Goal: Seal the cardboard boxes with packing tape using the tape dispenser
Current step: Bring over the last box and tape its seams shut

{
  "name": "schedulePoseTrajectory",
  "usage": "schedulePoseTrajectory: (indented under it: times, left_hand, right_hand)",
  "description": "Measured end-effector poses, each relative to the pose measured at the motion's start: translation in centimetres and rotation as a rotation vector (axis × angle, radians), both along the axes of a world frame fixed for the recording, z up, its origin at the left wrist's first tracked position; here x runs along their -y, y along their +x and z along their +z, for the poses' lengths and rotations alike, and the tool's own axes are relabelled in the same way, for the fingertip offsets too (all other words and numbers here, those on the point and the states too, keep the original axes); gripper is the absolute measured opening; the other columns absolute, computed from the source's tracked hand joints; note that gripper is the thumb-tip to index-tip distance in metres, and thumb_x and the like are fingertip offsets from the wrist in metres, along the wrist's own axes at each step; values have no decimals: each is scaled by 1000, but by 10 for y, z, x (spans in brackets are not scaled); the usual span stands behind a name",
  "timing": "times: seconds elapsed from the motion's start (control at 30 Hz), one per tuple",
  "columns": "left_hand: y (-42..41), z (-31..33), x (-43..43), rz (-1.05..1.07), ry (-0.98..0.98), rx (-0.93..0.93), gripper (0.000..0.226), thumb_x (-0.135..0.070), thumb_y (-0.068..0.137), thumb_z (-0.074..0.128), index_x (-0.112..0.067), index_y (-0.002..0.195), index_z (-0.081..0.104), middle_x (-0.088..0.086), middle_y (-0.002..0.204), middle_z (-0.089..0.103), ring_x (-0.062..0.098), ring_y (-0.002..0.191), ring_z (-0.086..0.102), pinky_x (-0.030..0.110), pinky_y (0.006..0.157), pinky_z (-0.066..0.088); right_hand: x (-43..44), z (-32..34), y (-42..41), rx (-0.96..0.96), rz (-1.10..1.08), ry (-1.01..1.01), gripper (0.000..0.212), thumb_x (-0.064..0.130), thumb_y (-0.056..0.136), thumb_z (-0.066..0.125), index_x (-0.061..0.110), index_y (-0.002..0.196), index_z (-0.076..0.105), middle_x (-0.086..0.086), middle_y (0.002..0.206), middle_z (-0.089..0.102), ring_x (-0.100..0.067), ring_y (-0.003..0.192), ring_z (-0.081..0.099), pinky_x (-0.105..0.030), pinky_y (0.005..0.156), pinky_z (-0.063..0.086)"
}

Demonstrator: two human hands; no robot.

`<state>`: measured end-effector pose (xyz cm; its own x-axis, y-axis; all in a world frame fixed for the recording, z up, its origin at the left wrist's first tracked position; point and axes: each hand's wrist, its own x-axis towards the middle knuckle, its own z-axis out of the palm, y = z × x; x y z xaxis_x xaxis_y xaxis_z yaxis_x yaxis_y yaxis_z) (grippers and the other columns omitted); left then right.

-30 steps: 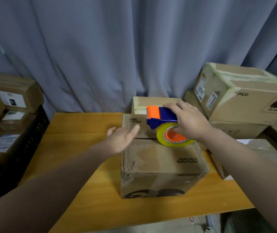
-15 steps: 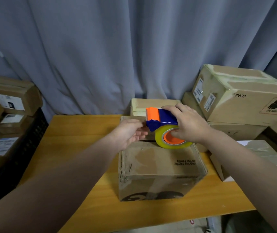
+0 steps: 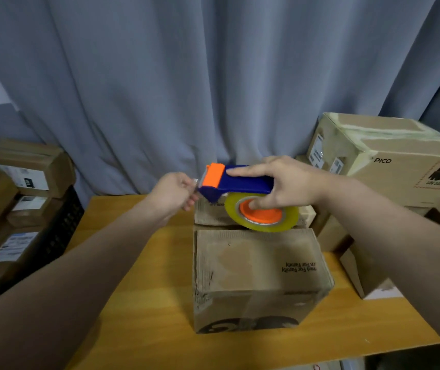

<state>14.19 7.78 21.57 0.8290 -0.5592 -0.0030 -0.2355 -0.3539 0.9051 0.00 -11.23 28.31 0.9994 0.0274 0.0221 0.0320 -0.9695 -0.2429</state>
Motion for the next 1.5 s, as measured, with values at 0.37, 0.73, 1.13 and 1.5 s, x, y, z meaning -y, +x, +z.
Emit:
schedulePoseTrajectory:
  times: [0.37, 0.73, 1.13, 1.5]
  left_hand:
    - [-1, -77, -54, 246, 106, -126, 45, -36, 90, 63, -8, 59, 45, 8, 54, 44, 18, 48, 40, 27, 49, 33]
    - [2, -106, -39, 306, 223, -44, 43, -42, 85, 67, -5, 70, 50, 11, 67, 52, 39, 88, 58, 36, 62, 38]
    - [-7, -130, -10, 156, 409, -343, 55, -51, 96, 45, -6, 64, 47, 11, 73, 53, 25, 66, 50, 29, 67, 35]
    - [-50, -106, 0, 230, -115, -458, 65, -61, 95, 25, -19, 141, 44, 0, 137, 48, 20, 123, 47, 38, 101, 38]
  right_hand:
    - [2, -11, 6, -287, 11, -329, 56, 53, 80, 67, 57, 131, 45, 23, 83, 41, -7, 87, 45, -24, 70, 40]
    - [-8, -21, 28, -348, 27, -412, 54, 47, 82, 66, 51, 132, 48, 21, 78, 38, -8, 80, 42, -18, 53, 28]
    - [-9, -28, 39, -465, -88, -265, 53, 79, 79, 37, 43, 105, 66, 21, 84, 54, -9, 84, 50, -26, 69, 39]
    - [9, -23, 54, -514, -108, -162, 64, 51, 83, 66, 30, 140, 46, 3, 124, 51, -16, 101, 48, -25, 78, 39]
